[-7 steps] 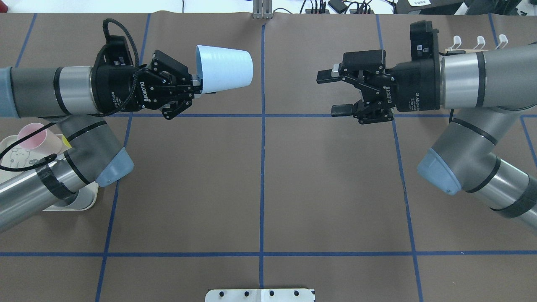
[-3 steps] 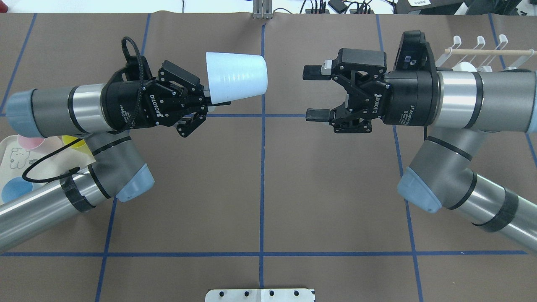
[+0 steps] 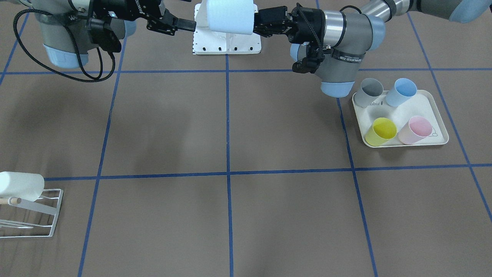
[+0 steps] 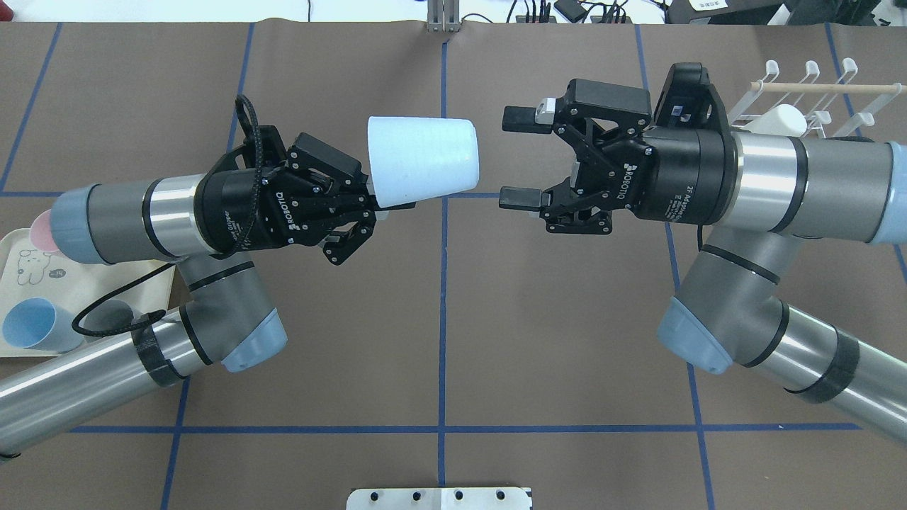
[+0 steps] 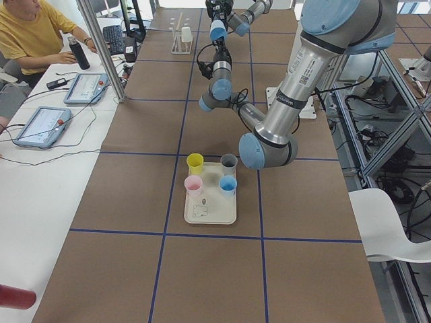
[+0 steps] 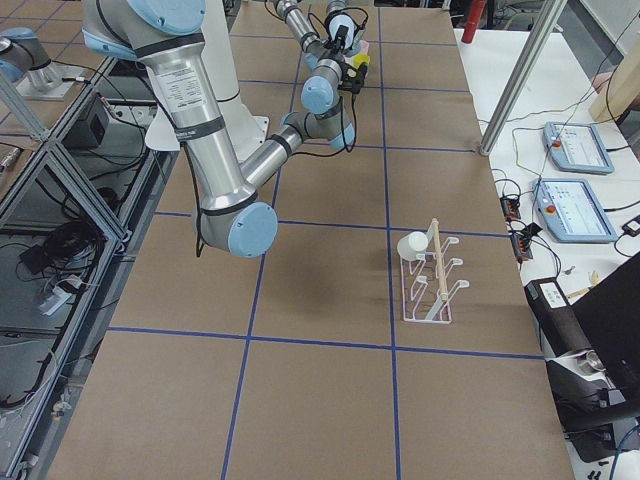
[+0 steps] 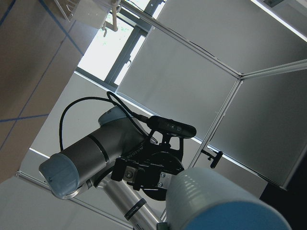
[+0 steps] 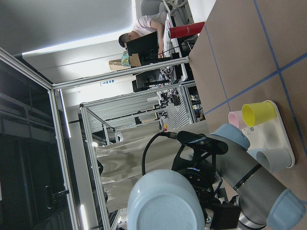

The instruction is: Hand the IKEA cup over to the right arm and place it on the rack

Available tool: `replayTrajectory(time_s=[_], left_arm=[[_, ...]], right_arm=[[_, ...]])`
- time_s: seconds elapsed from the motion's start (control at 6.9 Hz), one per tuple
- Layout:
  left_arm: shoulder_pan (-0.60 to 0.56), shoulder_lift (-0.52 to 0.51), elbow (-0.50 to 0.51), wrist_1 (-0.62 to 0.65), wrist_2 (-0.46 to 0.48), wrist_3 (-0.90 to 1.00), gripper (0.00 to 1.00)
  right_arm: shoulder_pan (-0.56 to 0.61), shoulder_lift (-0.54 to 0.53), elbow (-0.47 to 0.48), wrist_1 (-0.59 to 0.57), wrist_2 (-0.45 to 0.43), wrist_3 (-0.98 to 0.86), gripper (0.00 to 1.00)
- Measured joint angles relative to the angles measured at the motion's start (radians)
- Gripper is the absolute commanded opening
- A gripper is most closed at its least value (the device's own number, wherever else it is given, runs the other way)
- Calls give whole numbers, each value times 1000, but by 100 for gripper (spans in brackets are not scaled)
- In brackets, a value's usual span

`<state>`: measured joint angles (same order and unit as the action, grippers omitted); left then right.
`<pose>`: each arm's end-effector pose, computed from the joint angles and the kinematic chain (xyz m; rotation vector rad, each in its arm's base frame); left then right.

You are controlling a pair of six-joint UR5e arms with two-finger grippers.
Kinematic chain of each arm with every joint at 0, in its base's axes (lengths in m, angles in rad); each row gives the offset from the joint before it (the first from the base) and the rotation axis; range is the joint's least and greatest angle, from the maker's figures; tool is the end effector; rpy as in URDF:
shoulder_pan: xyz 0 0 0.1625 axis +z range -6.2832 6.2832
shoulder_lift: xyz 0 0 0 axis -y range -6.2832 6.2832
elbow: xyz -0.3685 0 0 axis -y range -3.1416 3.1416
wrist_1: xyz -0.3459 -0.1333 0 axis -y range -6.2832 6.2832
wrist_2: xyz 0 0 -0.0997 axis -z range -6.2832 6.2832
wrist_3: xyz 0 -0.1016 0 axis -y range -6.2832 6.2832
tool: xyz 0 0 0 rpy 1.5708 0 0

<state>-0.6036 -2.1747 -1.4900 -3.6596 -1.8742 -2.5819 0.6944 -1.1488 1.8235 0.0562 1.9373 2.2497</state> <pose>0.3300 -0.3526 0.1590 -0.6201 2.4783 -0.2303 -0.2647 -0.3465 0.1450 -0.1691 -2.2564 0.3151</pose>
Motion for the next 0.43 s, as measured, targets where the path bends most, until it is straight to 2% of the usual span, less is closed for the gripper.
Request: replayTrajectory(time_s=[0.43], left_arm=[[33, -40, 19, 0, 3, -15, 0]], right_arm=[[-21, 1, -1, 22, -1, 8, 99]])
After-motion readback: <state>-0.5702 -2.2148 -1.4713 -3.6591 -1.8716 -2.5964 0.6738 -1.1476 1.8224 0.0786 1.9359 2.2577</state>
